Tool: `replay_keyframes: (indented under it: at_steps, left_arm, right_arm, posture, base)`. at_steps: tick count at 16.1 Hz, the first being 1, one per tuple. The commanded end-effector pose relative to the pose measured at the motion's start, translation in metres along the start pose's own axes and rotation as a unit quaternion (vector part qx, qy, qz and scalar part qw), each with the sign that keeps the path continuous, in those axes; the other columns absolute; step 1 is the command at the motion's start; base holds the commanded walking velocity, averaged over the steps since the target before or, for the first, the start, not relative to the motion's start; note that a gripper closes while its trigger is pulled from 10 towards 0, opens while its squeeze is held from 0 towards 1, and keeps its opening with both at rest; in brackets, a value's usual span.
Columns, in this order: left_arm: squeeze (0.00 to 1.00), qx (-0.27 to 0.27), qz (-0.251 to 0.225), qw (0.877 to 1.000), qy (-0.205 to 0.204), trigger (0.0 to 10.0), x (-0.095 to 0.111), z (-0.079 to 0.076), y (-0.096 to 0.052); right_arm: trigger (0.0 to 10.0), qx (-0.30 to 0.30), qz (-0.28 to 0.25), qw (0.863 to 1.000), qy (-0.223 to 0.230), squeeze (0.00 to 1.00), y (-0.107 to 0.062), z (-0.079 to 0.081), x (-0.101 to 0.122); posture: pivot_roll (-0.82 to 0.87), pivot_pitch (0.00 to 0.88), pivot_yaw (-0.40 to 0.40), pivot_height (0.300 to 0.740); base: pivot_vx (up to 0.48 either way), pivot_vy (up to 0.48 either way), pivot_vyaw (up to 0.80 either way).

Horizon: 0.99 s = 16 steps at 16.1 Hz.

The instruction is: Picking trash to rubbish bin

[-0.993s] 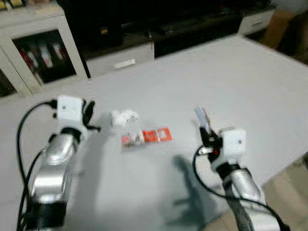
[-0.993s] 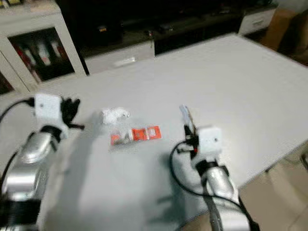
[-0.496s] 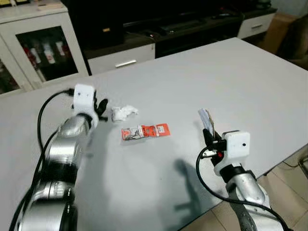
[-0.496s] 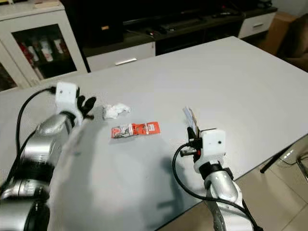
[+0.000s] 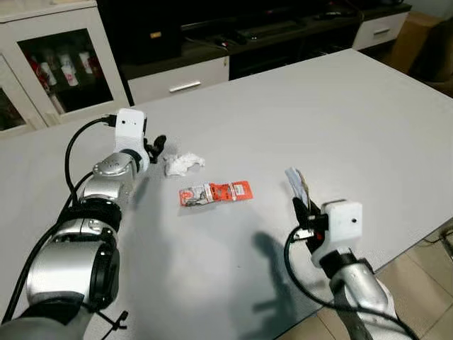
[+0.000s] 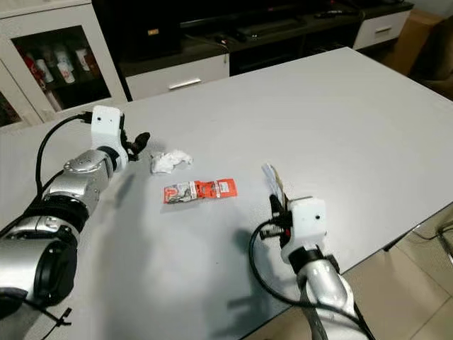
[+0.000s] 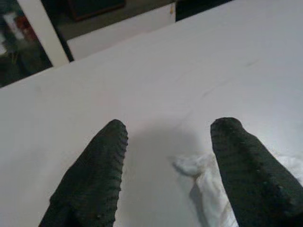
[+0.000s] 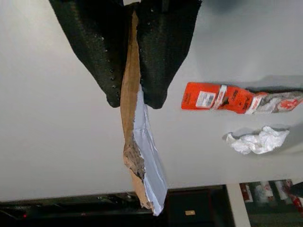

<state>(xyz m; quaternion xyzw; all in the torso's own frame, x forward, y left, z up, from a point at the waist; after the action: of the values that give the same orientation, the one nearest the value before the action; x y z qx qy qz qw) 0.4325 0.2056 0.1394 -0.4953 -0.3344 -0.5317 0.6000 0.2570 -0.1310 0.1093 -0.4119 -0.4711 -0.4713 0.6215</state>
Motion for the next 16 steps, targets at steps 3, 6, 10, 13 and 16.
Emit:
replay_keyframes:
  at_steps: [3,6,10,13,16]
  left_arm:
    - [1.0,0.004,-0.011,1.0,-0.019,10.0,0.011,0.0,0.003]
    - [0.0,-0.022,-0.024,0.998,-0.048,10.0,0.017,-0.02,0.007]
    - [0.0,-0.039,-0.01,0.999,-0.015,10.0,0.016,-0.03,0.008]
    - [0.0,-0.035,0.031,0.999,0.013,10.0,-0.006,-0.03,0.006]
    - [0.0,-0.022,0.059,0.997,0.043,10.0,-0.024,-0.028,0.002]
  right_arm:
    - [10.0,-0.007,-0.006,1.0,-0.002,0.0,-0.005,0.0,0.003]
    - [10.0,-0.017,0.001,1.0,-0.006,0.0,-0.016,-0.002,0.003]
    - [10.0,-0.02,0.006,1.0,-0.011,0.0,-0.025,-0.002,0.003]
    - [10.0,-0.033,0.008,0.999,-0.014,0.0,-0.039,-0.003,0.01]
    - [10.0,-0.045,0.009,0.999,-0.019,0.0,-0.046,-0.005,0.013]
  posture:
    - [-0.15,0.035,0.07,0.74]
    - [-0.19,0.057,0.076,0.74]
    - [-0.23,0.091,0.088,0.74]
    - [-0.26,0.127,0.102,0.74]
    - [-0.29,0.147,0.11,0.74]
  base:
    - [0.0,0.0,0.0]
    - [0.0,0.0,0.0]
    - [0.0,0.0,0.0]
    - [0.0,0.0,0.0]
    - [0.0,0.0,0.0]
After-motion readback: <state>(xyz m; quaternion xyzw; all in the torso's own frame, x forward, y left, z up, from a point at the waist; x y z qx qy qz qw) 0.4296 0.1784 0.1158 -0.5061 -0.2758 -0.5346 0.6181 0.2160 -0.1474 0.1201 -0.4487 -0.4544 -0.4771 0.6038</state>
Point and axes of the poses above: a point about 5 cm out from each wrist's last joint towards the gripper, its own y axis pointing out of the wrist towards the gripper, its own x axis along the axis of the wrist's last joint, z = x × y, the point moved 4 cm from there along y, pointing out of the wrist towards the gripper, and after that the axes turned 12 degrees about y, right-handed, at the moved point
